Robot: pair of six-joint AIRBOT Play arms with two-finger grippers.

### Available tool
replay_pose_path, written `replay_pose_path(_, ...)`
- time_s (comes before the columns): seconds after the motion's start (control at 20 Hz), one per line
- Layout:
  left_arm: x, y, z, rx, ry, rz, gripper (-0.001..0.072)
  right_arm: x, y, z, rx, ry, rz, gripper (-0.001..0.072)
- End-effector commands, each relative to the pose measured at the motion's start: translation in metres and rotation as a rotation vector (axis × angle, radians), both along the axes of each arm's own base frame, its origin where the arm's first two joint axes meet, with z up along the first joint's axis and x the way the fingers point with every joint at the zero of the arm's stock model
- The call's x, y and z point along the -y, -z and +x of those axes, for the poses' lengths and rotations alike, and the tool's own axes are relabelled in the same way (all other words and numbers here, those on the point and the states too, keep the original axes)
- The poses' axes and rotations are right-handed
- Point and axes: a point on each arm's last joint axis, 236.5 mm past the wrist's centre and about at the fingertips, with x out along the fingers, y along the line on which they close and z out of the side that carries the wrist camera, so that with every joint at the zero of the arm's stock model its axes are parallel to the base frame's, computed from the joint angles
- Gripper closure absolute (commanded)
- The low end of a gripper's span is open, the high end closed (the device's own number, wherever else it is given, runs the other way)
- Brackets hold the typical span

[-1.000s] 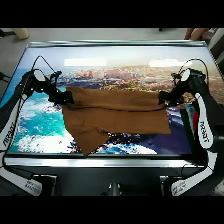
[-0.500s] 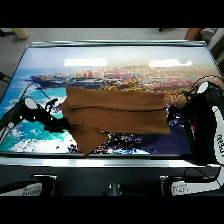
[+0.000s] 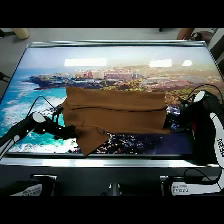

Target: Fold the shirts.

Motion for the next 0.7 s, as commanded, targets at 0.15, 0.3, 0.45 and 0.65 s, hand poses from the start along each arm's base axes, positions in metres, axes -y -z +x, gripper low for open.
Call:
replay_pose_path(0.15, 0.003, -0.003, 0.007, 0.050, 0.004, 0.002, 0.0679, -0.007, 0.030, 0.013, 0.052, 0.056, 0.021, 0.0143)
replay_pose_path(0.3, 0.002, -0.009, 0.015, 0.082, 0.001, 0.002, 0.0680, -0.023, 0.034, 0.016, 0.035, 0.096, 0.090, 0.0580)
replay_pose_path(0.45, -0.014, -0.045, 0.048, 0.194, 0.041, 0.032, 0.0682, -0.022, 0.004, 0.035, 0.112, 0.053, 0.100, 0.0689)
replay_pose_path(0.65, -0.044, -0.113, 0.116, 0.374, 0.081, 0.137, 0.0684, -0.021, -0.058, 0.124, 0.422, -0.031, -0.009, 0.0689)
